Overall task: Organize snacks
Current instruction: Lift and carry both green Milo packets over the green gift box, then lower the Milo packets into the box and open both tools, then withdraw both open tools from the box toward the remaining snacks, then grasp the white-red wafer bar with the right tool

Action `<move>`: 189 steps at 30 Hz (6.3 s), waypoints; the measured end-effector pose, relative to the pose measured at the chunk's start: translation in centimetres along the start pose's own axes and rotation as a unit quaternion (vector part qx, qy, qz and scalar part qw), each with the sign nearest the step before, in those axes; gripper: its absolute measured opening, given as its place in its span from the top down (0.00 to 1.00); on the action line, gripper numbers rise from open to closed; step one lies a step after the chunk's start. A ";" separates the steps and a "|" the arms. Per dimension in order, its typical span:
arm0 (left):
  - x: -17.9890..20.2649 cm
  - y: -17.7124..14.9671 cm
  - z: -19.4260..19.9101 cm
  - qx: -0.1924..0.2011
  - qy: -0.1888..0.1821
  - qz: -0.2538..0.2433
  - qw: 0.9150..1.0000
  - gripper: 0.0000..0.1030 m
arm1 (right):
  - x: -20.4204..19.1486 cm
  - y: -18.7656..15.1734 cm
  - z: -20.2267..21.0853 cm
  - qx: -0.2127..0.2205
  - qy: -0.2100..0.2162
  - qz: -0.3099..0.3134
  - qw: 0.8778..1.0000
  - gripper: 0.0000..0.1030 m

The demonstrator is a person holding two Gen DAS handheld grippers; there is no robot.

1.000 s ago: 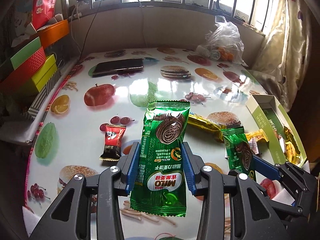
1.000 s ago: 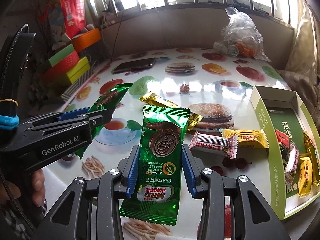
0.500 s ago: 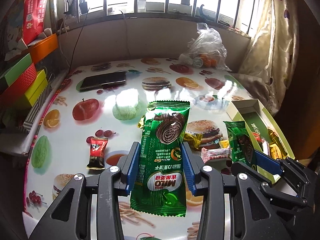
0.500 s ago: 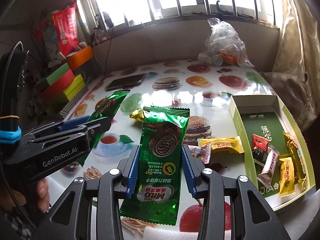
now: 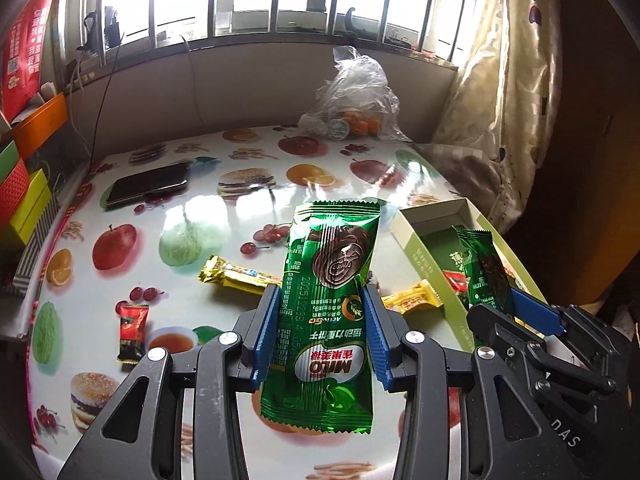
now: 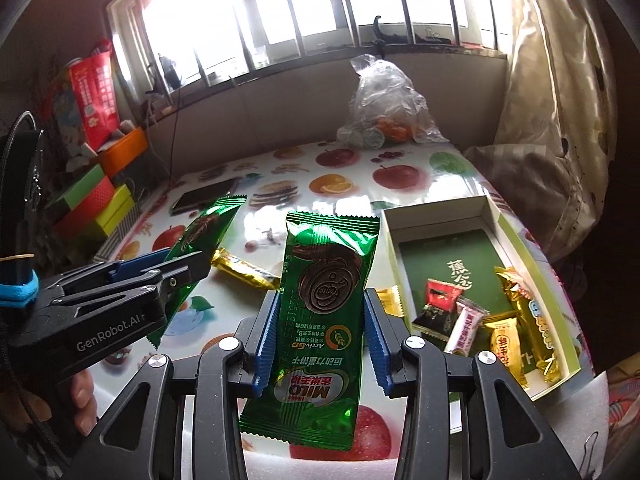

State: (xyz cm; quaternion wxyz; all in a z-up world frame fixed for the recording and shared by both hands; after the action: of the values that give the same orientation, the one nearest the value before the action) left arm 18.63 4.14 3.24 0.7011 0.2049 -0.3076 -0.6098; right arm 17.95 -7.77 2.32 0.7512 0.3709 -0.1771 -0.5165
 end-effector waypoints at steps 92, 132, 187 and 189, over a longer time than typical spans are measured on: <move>14.5 -1.4 -12.1 -0.115 -0.063 -0.054 0.990 0.57 | 14.8 -5.3 -3.9 -0.076 -0.100 -0.054 0.991 0.53; 9.0 -0.8 -3.0 -0.025 -0.046 -0.033 0.998 0.57 | 10.2 -3.0 0.4 -0.025 -0.102 -0.035 0.994 0.47; -14.2 -3.7 -3.7 -0.036 0.065 0.145 0.987 0.57 | -5.7 -4.3 -11.3 -0.137 0.073 0.162 0.974 0.47; -14.5 -3.8 -3.8 -0.038 0.066 0.147 0.986 0.57 | -6.4 -4.7 -11.1 -0.140 0.085 0.163 0.973 0.47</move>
State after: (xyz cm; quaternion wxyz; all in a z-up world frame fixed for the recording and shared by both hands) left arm 17.45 17.37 -4.71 0.8088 0.1708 -0.2645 -0.4968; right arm 19.53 1.27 -7.76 0.8819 0.2709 -0.0969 -0.3734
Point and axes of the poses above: each gripper's, at about its wrist camera, not at the fingertips, and z roughly against the way its jaws point, x to its right, y to its top, the point moved 9 cm from there along -z, roughly the way its jaws point, and after that the axes turned 7 degrees about z, right-handed, at the moved point
